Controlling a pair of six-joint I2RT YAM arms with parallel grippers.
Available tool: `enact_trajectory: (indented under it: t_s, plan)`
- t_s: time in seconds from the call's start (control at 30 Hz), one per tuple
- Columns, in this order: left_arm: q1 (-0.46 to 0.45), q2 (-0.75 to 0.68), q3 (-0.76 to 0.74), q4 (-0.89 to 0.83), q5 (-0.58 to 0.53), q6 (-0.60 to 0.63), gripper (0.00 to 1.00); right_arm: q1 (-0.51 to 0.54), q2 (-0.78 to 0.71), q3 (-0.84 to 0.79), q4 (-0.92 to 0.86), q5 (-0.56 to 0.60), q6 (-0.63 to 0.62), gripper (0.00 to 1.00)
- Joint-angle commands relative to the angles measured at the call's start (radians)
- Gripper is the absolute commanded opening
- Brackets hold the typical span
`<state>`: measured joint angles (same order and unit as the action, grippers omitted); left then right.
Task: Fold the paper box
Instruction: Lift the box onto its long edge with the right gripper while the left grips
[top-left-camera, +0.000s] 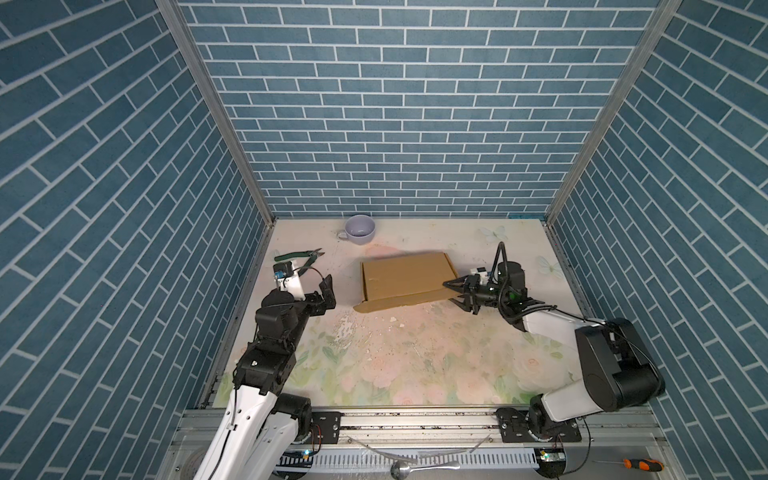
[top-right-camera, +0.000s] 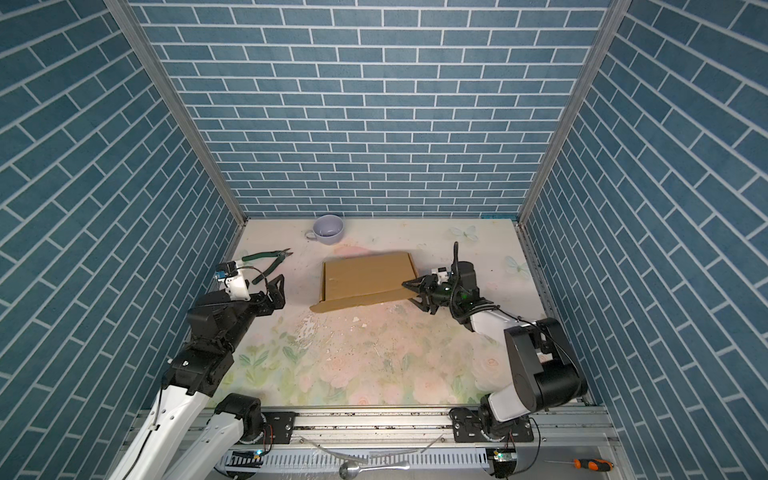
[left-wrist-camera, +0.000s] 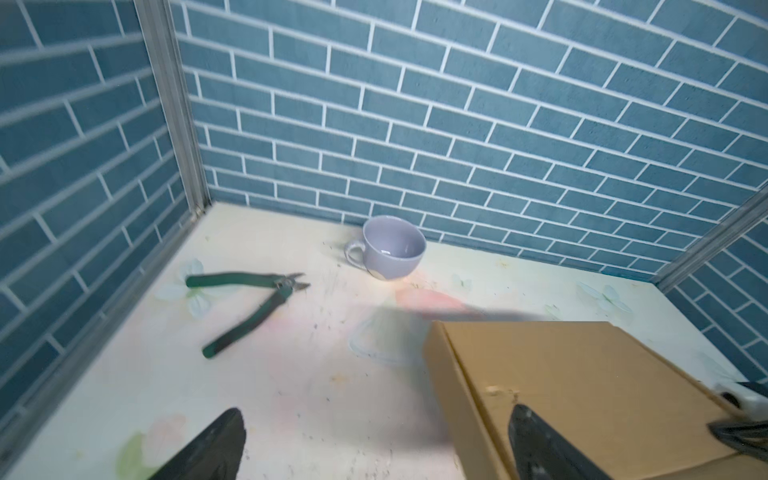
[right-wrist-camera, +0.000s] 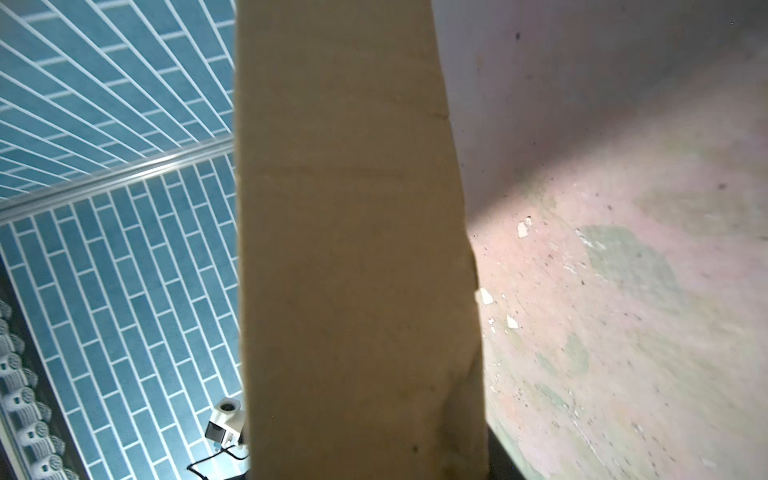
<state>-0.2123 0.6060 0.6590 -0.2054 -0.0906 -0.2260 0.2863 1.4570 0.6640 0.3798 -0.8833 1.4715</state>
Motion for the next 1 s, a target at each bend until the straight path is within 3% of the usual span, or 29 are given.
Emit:
enact_trajectory:
  t_s: [0.0,0.1,0.23,0.3,0.43,0.57,0.73,0.87,0.97]
  plan:
    - [-0.004,-0.005,0.033,0.047,-0.065,0.142,1.00,-0.061,-0.081,0.063,-0.241,-0.125,-0.020,0.16]
    - [-0.004,0.023,0.027,0.154,0.066,0.228,0.96,-0.105,-0.108,0.084,-0.271,-0.187,0.015,0.12]
    - [-0.041,0.189,0.148,0.014,0.161,0.439,0.85,-0.140,-0.119,0.178,-0.360,-0.266,-0.002,0.09]
    - [-0.110,0.180,0.120,0.000,0.181,0.605,0.85,-0.150,-0.123,0.216,-0.409,-0.279,-0.023,0.08]
    - [-0.282,0.129,-0.010,0.030,0.091,0.935,0.86,-0.169,-0.142,0.253,-0.441,-0.272,-0.017,0.06]
    - [-0.308,0.067,-0.144,0.275,0.178,1.018,0.85,-0.169,-0.153,0.278,-0.511,-0.265,-0.038,0.05]
    - [-0.308,0.148,-0.156,0.323,0.308,1.170,0.84,-0.167,-0.165,0.340,-0.716,-0.271,-0.163,0.05]
    - [-0.309,0.190,-0.161,0.477,0.354,1.177,0.85,-0.147,-0.180,0.337,-0.801,-0.263,-0.218,0.04]
    - [-0.309,0.219,-0.132,0.478,0.422,1.172,0.83,-0.138,-0.185,0.332,-0.807,-0.266,-0.225,0.03]
